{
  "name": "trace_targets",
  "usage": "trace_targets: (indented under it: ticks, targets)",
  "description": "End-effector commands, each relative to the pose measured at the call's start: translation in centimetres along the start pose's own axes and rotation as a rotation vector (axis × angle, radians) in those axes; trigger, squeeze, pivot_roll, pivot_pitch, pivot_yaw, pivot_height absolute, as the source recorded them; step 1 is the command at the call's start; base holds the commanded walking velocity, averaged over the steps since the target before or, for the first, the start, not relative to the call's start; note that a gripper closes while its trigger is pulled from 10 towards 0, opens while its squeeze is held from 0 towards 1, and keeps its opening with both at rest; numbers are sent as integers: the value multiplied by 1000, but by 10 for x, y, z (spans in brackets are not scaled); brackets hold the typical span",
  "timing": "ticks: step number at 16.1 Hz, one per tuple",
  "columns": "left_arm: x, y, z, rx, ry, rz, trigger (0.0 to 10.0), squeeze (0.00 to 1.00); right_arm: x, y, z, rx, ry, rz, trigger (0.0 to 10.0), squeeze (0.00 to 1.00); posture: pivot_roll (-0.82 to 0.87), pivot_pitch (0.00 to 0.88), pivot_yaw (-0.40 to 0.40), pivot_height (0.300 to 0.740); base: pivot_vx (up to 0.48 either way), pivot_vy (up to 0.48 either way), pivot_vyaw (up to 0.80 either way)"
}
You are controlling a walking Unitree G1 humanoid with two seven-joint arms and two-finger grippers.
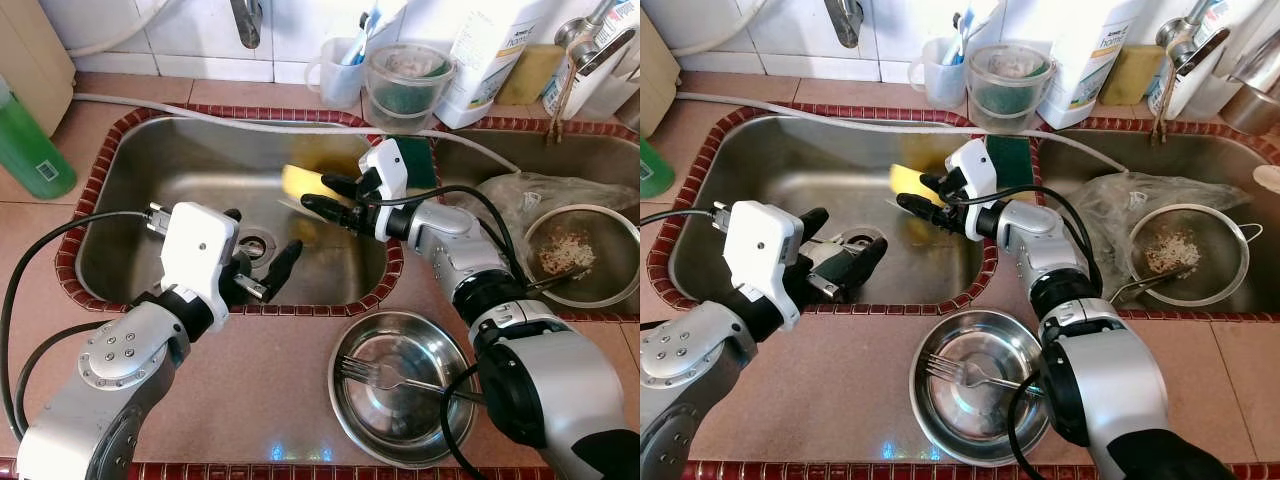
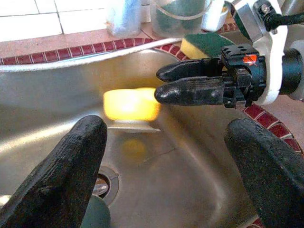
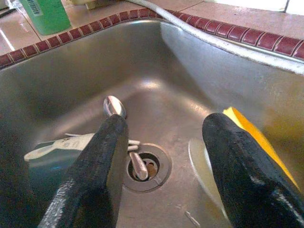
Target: Kitchen organization
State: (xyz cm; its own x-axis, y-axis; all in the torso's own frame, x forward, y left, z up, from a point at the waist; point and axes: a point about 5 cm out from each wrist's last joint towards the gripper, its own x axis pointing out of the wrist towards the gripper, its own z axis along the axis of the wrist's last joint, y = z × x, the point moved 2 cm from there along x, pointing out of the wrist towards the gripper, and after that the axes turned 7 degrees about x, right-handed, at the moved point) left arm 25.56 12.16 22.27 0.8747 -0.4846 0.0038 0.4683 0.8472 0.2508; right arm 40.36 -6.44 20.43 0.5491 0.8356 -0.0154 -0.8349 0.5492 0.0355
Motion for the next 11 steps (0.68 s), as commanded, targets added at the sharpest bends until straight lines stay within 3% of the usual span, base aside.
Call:
trace_targets:
  ticks: [1, 6, 9, 11]
  targets:
    - [-1, -1, 1, 0, -10, -1, 10000, 0, 0, -2, 10, -17, -31, -4, 10000, 1000, 42, 269, -57, 740, 0, 0, 0]
    - [3, 14, 0, 10, -20, 72, 10000, 0, -11, -18, 50, -44, -232, -136, 10000, 1000, 46, 227, -58, 740, 0, 0, 0]
    - [10, 18, 2, -6, -31, 55, 10000, 0, -17, -23, 55, -59, -269, -199, 10000, 1000, 39, 181, -51, 740, 0, 0, 0]
    - [19, 27, 3, 19, -47, 100, 10000, 0, -22, -22, 60, -63, -336, -230, 10000, 1000, 32, 140, -45, 740, 0, 0, 0]
